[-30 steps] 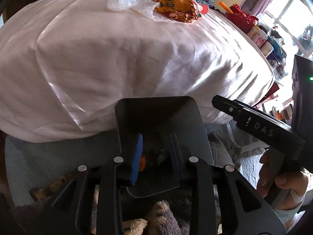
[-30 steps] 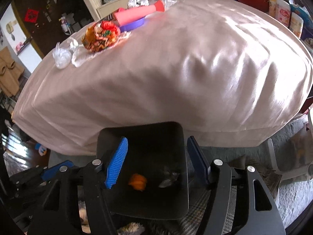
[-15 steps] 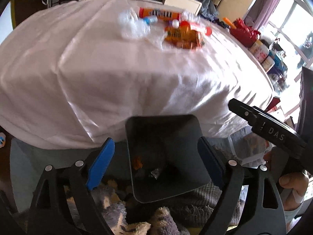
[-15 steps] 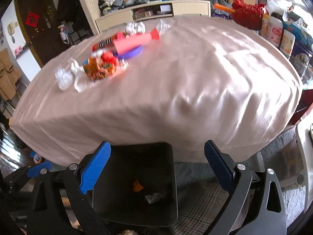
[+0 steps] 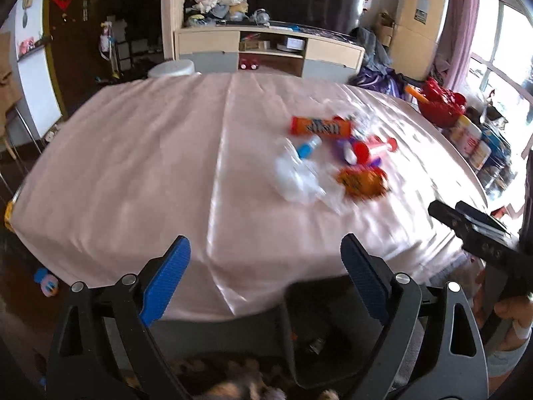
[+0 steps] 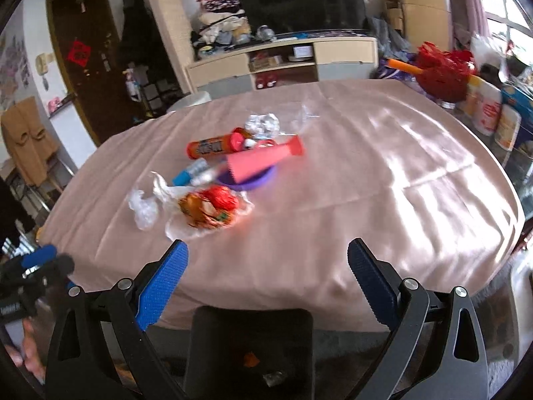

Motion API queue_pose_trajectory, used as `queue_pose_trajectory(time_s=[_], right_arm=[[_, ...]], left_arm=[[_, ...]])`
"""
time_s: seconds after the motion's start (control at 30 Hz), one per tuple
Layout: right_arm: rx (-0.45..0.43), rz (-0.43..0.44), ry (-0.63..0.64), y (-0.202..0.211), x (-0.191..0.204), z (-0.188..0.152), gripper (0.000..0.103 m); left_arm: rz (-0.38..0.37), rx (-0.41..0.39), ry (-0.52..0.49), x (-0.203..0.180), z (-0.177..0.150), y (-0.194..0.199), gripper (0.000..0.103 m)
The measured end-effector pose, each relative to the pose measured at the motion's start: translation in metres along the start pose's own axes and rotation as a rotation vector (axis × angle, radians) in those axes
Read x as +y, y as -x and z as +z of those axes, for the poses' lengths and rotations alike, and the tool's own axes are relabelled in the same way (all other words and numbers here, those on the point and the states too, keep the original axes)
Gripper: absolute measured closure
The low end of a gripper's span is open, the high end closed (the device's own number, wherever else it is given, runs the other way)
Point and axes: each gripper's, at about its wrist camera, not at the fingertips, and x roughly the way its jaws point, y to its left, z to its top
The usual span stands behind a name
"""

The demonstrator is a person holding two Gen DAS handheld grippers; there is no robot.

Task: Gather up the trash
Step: 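Grasp the clear plastic bag with the left tool while the right tool grasps the red candy wrapper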

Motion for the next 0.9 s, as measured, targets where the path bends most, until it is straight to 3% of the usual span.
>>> queue_pose_trajectory(time_s=[0.1, 0.2, 0.27, 0.33, 0.6, 0.7, 0.9], right_arm=[[0.006, 0.027, 0.015, -0.011, 0.009, 0.005, 0.007], [0.011, 0.039, 0.036, -0.026, 0.019, 0.012, 0.018], [0.026, 0.053, 0.04, -0.036, 0.022, 0.015, 0.031], [0.035, 0.059, 0.044, -0.045, 0.025, 0.017, 0.034], [0.047, 0.072, 0.037, -0.068, 0.026, 0.02, 0.035], [0.037, 0.08, 0.035, -0.071, 0.028, 0.02, 0.036], [0.028, 0.123, 0.032, -0.066, 0.029, 0.02, 0.063]], left_arm=[[0.004, -0.001, -0.003, 0.005, 0.01, -0.009, 0.017], [-0.011, 0.01, -0.016, 0.004, 0.019, -0.023, 0.022], [-0.028, 0.024, -0.029, 0.002, 0.024, -0.032, 0.033], [-0.042, 0.037, -0.048, -0.001, 0.026, -0.041, 0.042], [-0.079, 0.065, -0.081, -0.008, 0.043, -0.075, 0.047], [-0.092, 0.083, -0.091, -0.01, 0.046, -0.088, 0.055], [-0.149, 0.119, -0.102, -0.014, 0.045, -0.103, 0.079]])
